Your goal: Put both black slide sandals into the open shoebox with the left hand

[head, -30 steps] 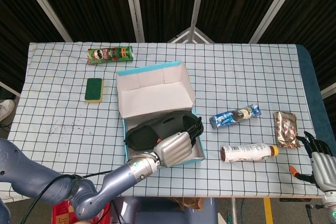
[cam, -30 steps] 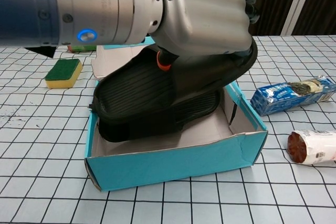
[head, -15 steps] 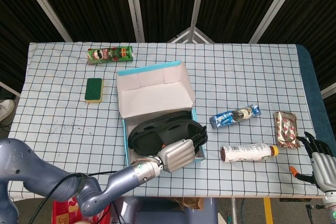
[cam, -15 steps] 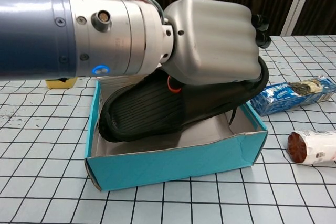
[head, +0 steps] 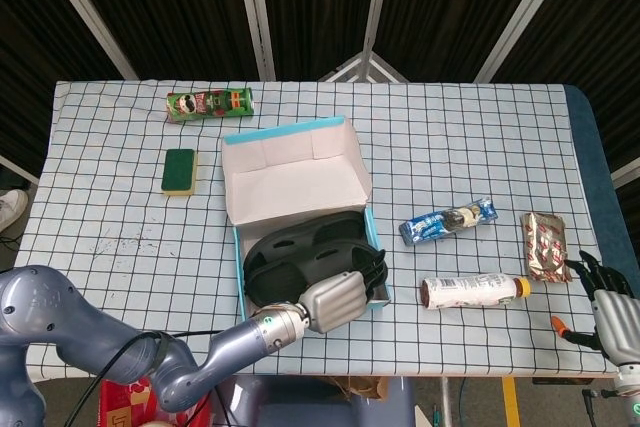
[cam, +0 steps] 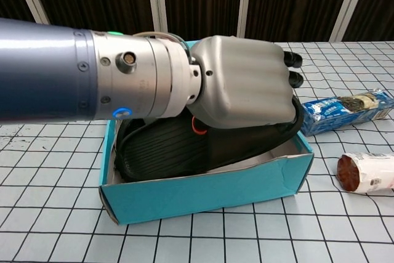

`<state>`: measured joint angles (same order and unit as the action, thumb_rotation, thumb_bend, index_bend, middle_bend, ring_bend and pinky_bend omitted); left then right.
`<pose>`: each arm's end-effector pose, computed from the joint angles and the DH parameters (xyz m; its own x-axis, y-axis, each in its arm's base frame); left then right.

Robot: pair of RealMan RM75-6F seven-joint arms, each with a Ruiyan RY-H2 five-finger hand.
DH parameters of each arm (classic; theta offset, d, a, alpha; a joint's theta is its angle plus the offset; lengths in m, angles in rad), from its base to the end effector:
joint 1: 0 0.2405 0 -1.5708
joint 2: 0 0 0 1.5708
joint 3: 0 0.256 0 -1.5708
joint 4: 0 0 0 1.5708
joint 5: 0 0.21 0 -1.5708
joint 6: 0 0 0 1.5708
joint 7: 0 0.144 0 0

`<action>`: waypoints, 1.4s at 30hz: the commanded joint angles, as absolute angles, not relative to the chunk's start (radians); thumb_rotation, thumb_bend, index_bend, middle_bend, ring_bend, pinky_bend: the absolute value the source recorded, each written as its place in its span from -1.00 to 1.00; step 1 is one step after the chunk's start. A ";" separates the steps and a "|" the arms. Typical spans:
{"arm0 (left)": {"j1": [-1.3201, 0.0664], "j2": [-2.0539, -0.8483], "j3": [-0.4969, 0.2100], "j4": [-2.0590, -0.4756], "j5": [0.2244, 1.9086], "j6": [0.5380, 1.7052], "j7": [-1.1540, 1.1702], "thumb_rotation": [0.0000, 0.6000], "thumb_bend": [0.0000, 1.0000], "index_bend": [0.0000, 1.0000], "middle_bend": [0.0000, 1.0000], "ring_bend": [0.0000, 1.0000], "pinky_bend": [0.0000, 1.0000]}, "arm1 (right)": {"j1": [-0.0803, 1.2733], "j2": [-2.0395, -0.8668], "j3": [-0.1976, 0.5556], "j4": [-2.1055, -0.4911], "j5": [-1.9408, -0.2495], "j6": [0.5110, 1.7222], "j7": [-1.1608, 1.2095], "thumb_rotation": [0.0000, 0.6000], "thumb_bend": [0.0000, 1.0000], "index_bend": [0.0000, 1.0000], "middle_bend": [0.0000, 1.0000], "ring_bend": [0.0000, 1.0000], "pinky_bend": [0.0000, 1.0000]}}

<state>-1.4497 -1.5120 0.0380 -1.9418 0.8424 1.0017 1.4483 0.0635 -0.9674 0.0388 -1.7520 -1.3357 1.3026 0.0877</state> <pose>0.0491 0.2520 -0.0462 0.7934 -0.5380 0.2848 -0.2560 -0.7193 -0.6458 -0.3290 -0.1658 0.1771 0.2768 -0.1833 0.9433 -0.9325 0.1857 0.3097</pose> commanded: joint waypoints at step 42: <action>-1.446 -1.655 0.128 -1.707 0.812 0.859 1.241 1.00 -0.38 -0.02 0.14 -0.71 -0.94 | 0.067 -0.969 0.043 -1.748 -1.317 1.293 0.078 1.00 -0.46 -0.65 -0.88 -0.76 -0.86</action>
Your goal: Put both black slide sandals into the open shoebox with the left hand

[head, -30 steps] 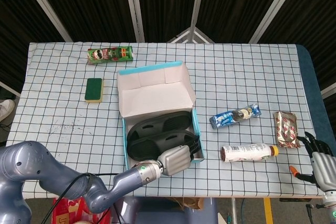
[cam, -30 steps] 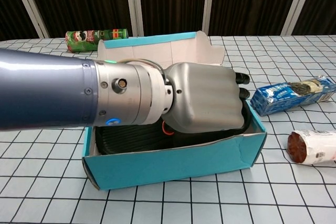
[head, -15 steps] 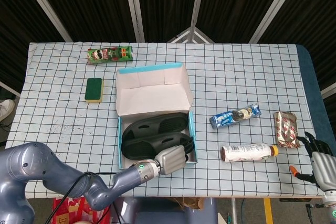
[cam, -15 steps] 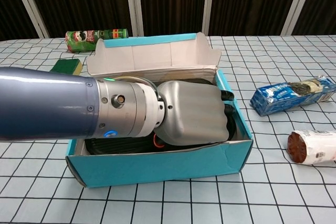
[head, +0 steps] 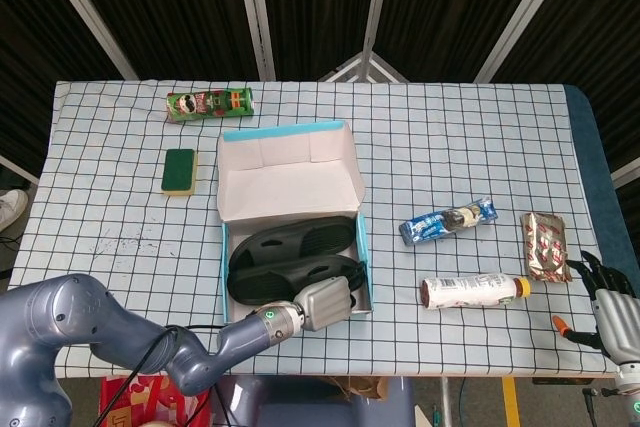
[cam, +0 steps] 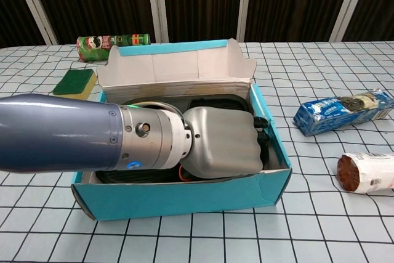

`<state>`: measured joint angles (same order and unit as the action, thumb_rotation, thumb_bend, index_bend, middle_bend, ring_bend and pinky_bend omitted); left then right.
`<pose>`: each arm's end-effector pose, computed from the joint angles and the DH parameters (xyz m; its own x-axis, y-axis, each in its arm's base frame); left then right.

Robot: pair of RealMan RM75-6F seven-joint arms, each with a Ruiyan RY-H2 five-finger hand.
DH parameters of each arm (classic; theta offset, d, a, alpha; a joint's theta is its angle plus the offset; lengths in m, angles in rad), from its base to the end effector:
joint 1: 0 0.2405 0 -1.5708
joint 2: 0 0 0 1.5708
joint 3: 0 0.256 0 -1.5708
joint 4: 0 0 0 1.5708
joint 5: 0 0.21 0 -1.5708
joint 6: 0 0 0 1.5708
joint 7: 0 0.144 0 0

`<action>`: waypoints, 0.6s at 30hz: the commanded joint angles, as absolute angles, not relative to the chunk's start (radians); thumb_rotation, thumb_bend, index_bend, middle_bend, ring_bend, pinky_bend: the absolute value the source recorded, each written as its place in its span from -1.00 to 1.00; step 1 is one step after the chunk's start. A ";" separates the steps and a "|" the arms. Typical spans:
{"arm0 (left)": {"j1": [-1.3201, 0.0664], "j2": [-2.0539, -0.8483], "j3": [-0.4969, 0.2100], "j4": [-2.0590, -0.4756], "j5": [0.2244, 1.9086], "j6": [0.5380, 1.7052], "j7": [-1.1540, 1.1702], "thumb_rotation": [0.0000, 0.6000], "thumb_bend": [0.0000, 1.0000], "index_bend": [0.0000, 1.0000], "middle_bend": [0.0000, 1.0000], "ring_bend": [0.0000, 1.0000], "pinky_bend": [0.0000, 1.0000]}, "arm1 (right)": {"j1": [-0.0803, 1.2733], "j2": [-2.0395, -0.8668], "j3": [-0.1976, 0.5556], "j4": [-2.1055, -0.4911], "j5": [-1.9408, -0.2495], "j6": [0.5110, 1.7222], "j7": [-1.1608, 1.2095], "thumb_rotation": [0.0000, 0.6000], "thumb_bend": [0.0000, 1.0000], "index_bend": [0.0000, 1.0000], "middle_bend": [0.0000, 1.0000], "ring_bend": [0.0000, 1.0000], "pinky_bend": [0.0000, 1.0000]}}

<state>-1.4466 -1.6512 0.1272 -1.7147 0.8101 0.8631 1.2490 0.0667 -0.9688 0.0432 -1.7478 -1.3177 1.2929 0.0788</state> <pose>0.0065 0.2634 -0.1004 0.8904 -0.3793 0.2515 -0.2045 -0.8272 -0.5234 -0.3316 -0.1673 0.1774 0.2820 -0.1868 0.9410 -0.9273 0.1984 0.3173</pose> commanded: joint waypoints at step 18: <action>-1.476 -1.578 0.153 -1.775 0.811 0.859 1.275 1.00 -0.58 -0.89 -1.00 -1.00 -1.00 | 0.068 -0.967 0.044 -1.752 -1.311 1.287 0.073 1.00 -0.45 -0.65 -0.87 -0.76 -0.86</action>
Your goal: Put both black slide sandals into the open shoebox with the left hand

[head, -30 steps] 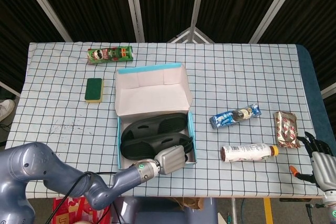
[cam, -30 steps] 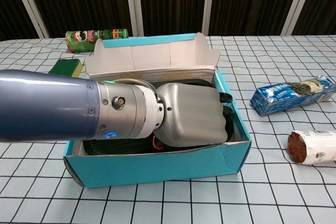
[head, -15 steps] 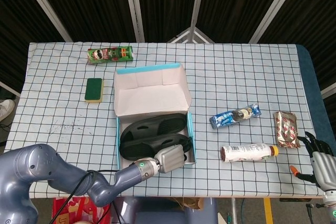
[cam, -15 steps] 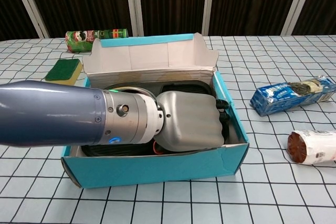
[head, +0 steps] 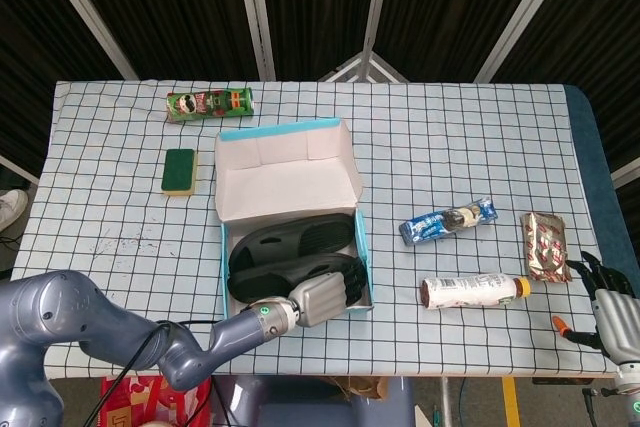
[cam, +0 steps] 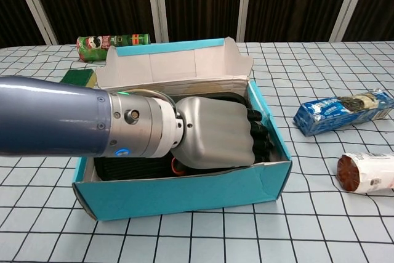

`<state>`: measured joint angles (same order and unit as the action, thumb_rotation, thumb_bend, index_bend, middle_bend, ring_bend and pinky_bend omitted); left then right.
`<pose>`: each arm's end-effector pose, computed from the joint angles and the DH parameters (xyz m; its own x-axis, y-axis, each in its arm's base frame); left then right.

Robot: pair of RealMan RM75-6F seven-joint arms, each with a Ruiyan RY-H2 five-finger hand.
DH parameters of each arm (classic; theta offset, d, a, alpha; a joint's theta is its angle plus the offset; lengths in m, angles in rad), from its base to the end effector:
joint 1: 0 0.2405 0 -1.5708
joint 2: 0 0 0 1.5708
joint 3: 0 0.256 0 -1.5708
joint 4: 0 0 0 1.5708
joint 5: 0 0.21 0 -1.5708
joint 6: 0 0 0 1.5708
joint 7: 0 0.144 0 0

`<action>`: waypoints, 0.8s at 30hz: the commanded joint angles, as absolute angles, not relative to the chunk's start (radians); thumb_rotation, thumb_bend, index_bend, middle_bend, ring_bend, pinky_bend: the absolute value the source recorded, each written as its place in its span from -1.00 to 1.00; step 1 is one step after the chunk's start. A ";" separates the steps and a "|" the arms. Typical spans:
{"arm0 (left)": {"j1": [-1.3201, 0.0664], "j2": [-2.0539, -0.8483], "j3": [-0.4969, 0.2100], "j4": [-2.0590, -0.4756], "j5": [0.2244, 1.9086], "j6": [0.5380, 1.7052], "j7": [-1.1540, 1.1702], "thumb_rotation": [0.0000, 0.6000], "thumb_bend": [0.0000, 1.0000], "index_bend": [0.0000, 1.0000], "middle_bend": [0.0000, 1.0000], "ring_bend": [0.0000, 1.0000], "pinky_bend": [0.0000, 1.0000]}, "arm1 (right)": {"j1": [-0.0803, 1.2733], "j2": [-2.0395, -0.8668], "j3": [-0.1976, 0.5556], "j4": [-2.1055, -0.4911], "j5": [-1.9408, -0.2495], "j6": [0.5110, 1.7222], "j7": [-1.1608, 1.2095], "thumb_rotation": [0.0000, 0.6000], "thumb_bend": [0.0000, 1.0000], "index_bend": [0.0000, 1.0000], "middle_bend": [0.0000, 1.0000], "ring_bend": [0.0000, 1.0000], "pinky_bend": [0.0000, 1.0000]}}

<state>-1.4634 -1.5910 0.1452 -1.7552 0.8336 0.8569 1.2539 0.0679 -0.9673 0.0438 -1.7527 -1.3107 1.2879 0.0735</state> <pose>0.0058 0.2678 -0.0858 0.8798 -0.4171 0.2279 -0.2479 -0.8117 -0.5288 -0.3316 -0.1674 0.1771 0.2811 -0.1911 0.9404 -0.9261 0.2030 0.3181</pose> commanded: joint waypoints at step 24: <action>-1.550 -1.319 0.192 -2.164 0.819 1.118 1.482 1.00 -0.67 -0.94 -1.00 -1.00 -1.00 | 0.069 -0.966 0.044 -1.757 -1.306 1.285 0.071 1.00 -0.46 -0.64 -0.87 -0.76 -0.86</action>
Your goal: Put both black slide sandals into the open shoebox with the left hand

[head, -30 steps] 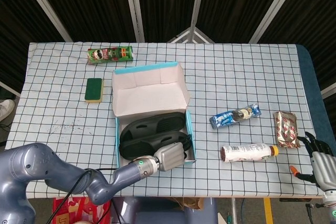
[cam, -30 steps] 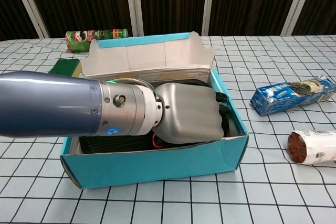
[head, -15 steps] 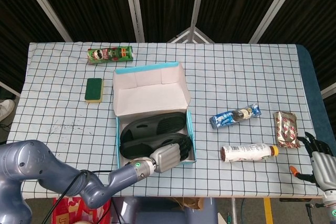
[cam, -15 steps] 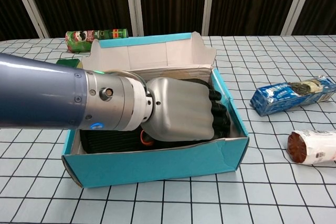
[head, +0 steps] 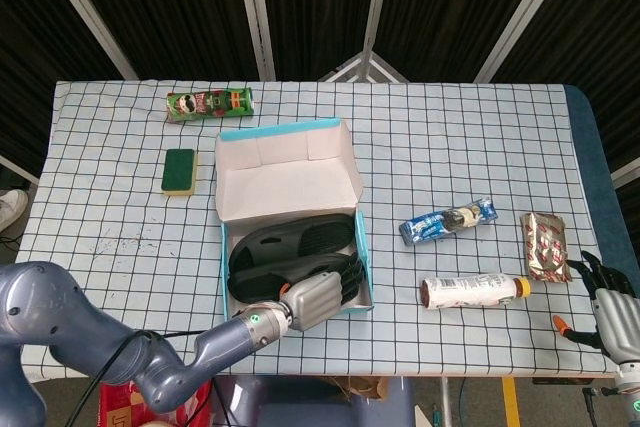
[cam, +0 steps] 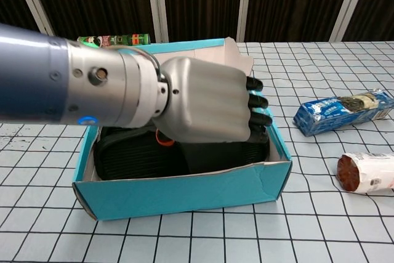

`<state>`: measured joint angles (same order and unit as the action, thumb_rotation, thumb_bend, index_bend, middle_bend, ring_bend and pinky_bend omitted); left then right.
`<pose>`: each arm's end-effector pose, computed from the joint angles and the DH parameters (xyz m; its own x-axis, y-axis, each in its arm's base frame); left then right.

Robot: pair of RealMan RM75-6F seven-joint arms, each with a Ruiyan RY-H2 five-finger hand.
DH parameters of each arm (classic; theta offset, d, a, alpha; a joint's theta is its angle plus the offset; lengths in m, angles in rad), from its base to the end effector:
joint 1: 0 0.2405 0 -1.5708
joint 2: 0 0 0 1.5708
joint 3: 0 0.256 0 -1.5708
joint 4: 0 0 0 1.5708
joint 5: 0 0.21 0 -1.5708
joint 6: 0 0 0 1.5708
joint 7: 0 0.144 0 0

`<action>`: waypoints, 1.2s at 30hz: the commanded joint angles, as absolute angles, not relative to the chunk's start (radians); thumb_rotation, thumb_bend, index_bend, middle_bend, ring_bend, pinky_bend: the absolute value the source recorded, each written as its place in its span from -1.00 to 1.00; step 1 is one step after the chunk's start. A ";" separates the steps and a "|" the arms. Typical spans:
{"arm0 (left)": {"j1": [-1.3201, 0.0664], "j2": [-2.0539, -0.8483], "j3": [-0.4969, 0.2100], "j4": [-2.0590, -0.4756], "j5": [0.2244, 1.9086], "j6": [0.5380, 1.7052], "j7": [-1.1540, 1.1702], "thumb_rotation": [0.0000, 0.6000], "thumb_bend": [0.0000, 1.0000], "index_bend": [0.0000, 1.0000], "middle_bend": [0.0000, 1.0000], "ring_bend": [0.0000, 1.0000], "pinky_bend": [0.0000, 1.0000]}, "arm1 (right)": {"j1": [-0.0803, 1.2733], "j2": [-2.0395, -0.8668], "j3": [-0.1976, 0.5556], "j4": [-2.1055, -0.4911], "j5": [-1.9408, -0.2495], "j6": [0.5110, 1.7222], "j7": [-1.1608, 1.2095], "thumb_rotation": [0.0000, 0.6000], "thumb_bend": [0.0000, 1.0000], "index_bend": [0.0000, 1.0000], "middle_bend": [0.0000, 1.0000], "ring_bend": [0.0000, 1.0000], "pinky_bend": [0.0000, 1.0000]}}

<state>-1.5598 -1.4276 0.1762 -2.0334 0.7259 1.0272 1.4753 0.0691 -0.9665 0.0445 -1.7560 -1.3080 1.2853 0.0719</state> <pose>0.0259 0.2533 -0.0317 0.8328 -0.5374 0.1331 -0.3571 -0.7052 -0.6125 -0.3311 -0.1678 0.1768 0.2793 -0.1928 0.9406 -0.9263 0.2040 0.3168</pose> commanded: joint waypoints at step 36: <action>-0.358 -1.256 0.235 -1.816 1.330 1.802 0.293 1.00 -0.64 -0.81 -0.93 -0.99 -0.83 | 0.033 -1.015 0.037 -1.673 -1.521 1.470 0.123 1.00 -0.46 -0.64 -0.87 -0.76 -0.86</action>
